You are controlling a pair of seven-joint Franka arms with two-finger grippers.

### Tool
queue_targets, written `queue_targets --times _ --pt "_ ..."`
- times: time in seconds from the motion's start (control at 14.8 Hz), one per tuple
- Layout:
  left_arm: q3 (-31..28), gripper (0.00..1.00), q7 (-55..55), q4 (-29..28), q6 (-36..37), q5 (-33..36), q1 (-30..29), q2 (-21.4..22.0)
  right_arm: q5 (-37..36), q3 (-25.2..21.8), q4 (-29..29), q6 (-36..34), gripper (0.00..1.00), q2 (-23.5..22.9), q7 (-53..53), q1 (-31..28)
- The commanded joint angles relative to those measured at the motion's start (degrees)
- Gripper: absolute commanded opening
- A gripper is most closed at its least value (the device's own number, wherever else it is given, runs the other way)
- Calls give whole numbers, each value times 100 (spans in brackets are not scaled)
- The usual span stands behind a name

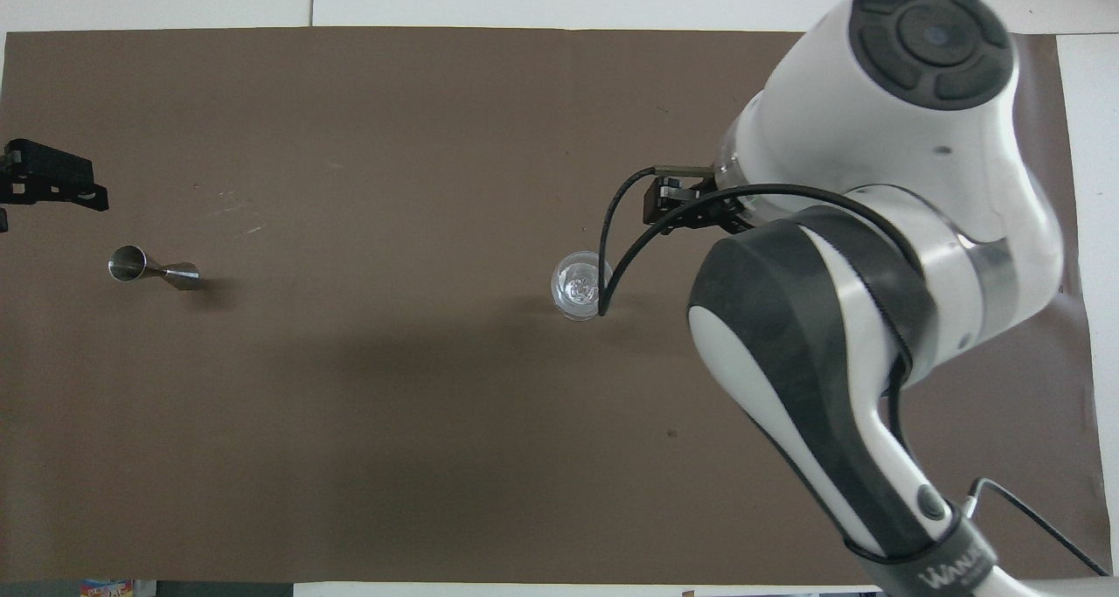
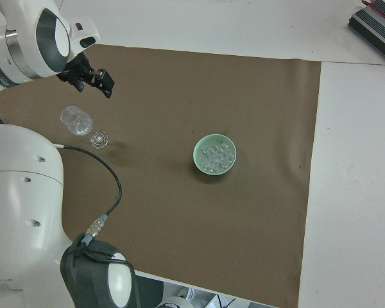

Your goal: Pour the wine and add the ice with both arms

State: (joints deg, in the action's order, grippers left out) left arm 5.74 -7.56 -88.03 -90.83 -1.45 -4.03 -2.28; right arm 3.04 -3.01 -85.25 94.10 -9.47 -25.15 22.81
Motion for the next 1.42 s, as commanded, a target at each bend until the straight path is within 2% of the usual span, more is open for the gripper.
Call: queue_targets --times 0.0,0.14,0.47,0.61,0.81,1.02,1.22,1.36 --pt "-143 100 71 -539 -356 110 314 306 -67 63 -45 -348 100 304 799 -582" --pt "-371 100 62 -838 -558 92 569 456 -76 55 -45 -567 100 489 1423 -1005" --pt "-433 100 97 -550 -366 92 570 211 -137 46 210 -1077 100 613 2233 -1892" --pt "-433 100 97 -487 -339 92 596 193 -294 28 228 -1191 100 639 2426 -2034" --pt "-433 100 53 -470 -330 92 614 193 -445 45 920 -1912 100 569 2690 -2384" --pt "-425 100 18 -461 -330 92 623 201 -480 55 800 -1816 100 577 2779 -2342" --pt "-425 100 1 -408 -287 92 623 193 -506 20 308 -1789 100 972 2779 -2246" --pt "-407 100 -8 -408 -269 92 623 193 -497 -33 167 -1807 100 1026 2788 -2246"
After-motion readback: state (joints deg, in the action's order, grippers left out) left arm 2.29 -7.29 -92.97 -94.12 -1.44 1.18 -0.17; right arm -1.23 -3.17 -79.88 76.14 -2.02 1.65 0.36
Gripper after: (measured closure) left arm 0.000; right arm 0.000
